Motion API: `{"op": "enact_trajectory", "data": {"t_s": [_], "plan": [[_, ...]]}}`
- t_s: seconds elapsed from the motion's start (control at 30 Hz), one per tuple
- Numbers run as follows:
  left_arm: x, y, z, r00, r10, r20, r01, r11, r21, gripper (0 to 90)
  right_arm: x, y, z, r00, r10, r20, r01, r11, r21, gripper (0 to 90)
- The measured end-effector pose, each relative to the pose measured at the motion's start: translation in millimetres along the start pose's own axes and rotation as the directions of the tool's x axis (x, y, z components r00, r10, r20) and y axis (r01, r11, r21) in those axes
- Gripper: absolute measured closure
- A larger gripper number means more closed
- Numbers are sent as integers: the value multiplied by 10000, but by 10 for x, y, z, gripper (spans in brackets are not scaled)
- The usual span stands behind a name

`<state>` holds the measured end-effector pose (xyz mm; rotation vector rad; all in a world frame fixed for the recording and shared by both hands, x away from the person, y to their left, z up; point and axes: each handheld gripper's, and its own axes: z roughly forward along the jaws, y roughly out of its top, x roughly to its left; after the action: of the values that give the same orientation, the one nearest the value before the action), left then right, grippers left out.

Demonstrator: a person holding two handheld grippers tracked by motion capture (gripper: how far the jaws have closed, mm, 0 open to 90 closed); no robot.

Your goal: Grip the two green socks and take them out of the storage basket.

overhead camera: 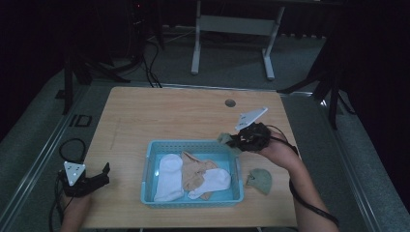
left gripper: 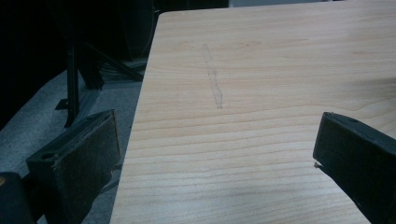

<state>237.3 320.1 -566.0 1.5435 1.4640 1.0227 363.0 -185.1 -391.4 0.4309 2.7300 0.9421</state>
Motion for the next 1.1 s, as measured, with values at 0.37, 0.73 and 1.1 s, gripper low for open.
{"op": "enact_trajectory", "data": {"t_s": [0.37, 0.73, 1.1], "plan": [[-1, 1, -1, 10000, 21, -20, -21, 10000, 30, 4, -219, -449, -175, 9933, 935, 684, -947, 9954, 155, 789], [1, 1, 1, 10000, -4, -32, 4, 10000, 22, 4, -373, -795, -66, 9800, 1741, 968, -1789, 9829, 434, 786], [0, 0, -2, 10000, 15, -27, -15, 10000, -12, 4, -464, -1146, 199, 9656, 2273, 1262, -2404, 9655, 1000, 777]]}}
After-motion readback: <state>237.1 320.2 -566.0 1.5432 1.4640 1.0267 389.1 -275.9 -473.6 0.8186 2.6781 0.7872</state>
